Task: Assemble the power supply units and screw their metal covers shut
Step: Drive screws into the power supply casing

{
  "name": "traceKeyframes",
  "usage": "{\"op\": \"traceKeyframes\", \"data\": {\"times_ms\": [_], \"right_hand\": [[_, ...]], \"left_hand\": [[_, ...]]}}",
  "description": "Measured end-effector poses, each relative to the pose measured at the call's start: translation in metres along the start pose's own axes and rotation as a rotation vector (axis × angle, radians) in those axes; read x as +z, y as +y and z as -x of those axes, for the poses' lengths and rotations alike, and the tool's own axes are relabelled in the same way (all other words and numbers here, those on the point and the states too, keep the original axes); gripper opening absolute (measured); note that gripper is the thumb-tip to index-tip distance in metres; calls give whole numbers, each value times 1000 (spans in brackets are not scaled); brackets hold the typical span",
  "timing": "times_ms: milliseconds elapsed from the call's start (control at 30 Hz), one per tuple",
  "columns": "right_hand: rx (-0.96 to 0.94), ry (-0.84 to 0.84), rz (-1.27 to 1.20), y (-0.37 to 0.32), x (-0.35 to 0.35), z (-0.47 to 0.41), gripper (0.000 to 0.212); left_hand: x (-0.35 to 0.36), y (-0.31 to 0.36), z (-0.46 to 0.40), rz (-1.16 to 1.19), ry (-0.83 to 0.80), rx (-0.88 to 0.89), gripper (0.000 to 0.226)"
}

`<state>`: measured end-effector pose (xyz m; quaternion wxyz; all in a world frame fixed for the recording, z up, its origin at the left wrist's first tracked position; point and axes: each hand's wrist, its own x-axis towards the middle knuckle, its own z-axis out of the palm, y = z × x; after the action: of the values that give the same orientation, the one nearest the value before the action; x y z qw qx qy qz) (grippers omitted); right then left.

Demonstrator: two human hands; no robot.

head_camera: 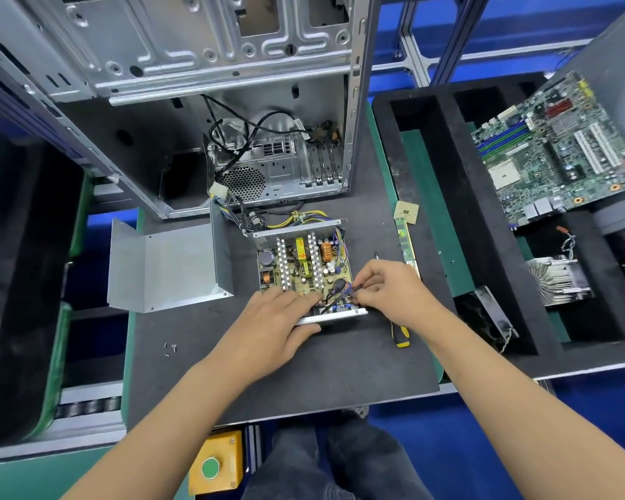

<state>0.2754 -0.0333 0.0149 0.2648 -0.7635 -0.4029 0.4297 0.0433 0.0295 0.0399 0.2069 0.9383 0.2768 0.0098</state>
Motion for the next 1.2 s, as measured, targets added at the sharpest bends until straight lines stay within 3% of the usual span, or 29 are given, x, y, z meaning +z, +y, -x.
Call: {"op": "traceKeyframes", "data": {"times_ms": [400, 600, 833, 967, 1200], "right_hand": [[-169, 30, 157, 11, 8, 7, 35], [-411, -18, 459, 9, 2, 7, 12], [-499, -16, 428, 11, 8, 5, 9], [-579, 67, 415, 14, 11, 12, 14], [-479, 190, 466, 15, 25, 20, 15]], "left_hand": [[2, 0, 1, -9, 18, -11, 45], [3, 1, 1, -7, 16, -23, 45], [5, 2, 2, -30, 31, -31, 46], [7, 1, 2, -37, 22, -32, 47], [7, 1, 2, -44, 34, -23, 46]]}}
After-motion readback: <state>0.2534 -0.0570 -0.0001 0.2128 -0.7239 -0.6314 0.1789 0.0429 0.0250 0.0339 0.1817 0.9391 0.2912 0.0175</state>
